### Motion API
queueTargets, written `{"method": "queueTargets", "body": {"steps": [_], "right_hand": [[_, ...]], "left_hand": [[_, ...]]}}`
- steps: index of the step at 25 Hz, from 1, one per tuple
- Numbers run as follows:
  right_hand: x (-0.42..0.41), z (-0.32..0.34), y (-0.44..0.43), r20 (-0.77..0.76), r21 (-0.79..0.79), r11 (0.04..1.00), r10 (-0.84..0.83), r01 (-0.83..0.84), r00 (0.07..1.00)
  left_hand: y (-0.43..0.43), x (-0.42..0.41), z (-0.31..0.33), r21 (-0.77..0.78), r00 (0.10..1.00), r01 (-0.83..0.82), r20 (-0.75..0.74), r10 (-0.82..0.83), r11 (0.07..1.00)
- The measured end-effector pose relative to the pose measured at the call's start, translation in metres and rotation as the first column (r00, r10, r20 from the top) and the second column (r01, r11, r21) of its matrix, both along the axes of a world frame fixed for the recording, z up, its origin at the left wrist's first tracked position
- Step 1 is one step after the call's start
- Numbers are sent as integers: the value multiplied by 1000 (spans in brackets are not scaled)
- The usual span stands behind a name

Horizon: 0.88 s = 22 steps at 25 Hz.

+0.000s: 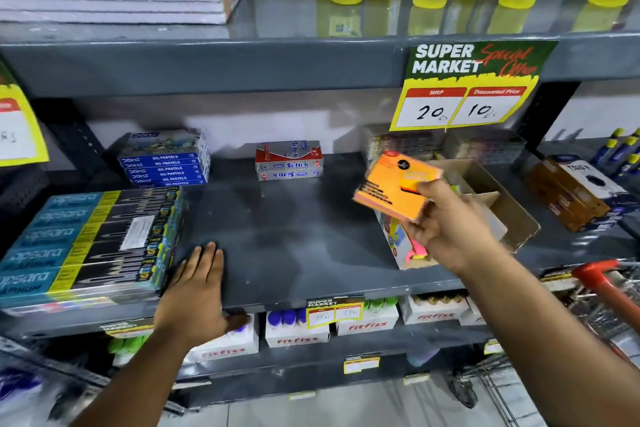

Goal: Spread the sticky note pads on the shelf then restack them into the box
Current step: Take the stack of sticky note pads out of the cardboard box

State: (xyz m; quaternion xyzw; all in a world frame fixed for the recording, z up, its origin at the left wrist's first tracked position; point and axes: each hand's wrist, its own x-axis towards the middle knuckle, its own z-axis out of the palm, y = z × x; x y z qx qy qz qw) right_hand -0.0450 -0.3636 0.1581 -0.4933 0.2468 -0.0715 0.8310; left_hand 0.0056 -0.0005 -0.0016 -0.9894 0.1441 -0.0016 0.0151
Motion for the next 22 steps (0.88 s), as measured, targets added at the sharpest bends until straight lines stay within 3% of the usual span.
{"method": "queueTargets", "body": {"steps": [8,19,22], "right_hand": [[30,-78,51,-270,-146,923,310,-357,912],[36,-94,52,-350,-179,874,373,-452,859],[36,-95,53,-369,-273,844,352,-462,861]], "left_hand": [[-2,-1,-1,-6,1000,-4,2,4,1000],[-3,-2,1,21,1000,-6,7,5,1000],[-3,-2,1,14,1000,-2,11,2,1000]]}}
